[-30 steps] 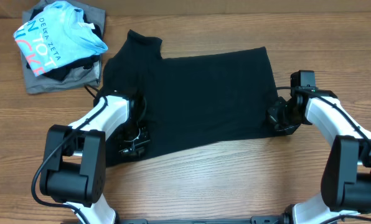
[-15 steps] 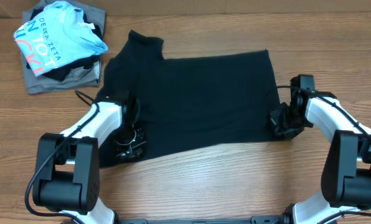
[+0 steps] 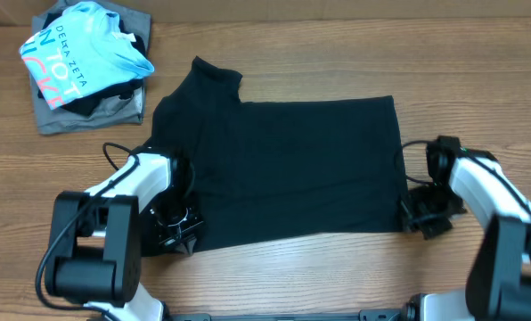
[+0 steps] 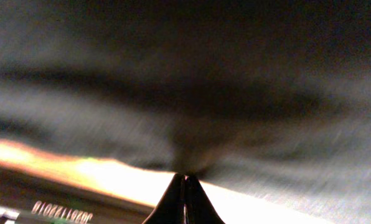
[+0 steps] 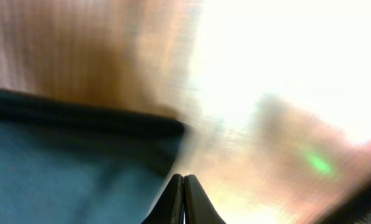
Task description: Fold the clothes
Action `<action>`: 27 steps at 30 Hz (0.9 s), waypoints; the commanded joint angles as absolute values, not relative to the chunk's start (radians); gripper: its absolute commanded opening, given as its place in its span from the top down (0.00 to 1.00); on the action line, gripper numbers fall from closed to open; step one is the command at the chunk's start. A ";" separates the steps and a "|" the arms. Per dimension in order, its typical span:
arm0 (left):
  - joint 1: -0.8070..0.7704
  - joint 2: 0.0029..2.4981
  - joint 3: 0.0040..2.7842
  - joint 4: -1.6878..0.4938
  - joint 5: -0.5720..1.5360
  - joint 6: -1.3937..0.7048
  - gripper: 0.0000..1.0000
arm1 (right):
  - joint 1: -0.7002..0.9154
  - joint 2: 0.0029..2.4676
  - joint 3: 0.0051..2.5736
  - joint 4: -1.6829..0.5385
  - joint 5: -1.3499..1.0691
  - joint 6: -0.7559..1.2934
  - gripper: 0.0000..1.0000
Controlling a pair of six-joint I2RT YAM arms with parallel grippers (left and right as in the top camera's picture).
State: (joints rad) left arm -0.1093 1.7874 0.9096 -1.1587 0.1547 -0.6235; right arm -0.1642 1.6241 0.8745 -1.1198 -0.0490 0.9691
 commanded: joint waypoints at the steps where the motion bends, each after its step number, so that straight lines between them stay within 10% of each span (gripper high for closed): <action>1: -0.121 1.644 0.901 -1.203 0.128 -0.686 0.96 | -0.172 1.448 0.849 -1.182 0.058 0.996 0.96; 9: -0.159 1.301 0.904 -1.207 0.124 -0.740 0.92 | -0.172 1.123 0.864 -1.152 -0.023 0.786 0.89; 11: -0.158 1.236 0.920 -1.159 0.132 -0.710 0.68 | -0.172 1.076 0.892 -1.094 -0.091 0.702 0.44; 12: -0.159 1.217 0.930 -1.134 0.147 -0.688 0.39 | -0.172 1.054 0.914 -1.051 -0.137 0.655 0.21; 13: -0.158 1.198 0.947 -1.093 0.177 -0.646 0.05 | -0.172 1.042 0.935 -1.016 -0.169 0.624 0.05; 14: -0.159 1.189 0.966 -1.056 0.207 -0.603 0.00 | -0.172 1.036 0.958 -0.980 -0.198 0.604 0.00; 27: -0.191 1.558 1.444 -0.842 0.193 -0.370 0.00 | -0.169 1.431 1.335 -0.707 -0.266 0.411 0.00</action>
State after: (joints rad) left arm -0.1692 1.4277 1.3483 -0.8581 0.2276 -0.4473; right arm -0.1696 1.3148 1.2705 -0.7086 -0.2535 0.4896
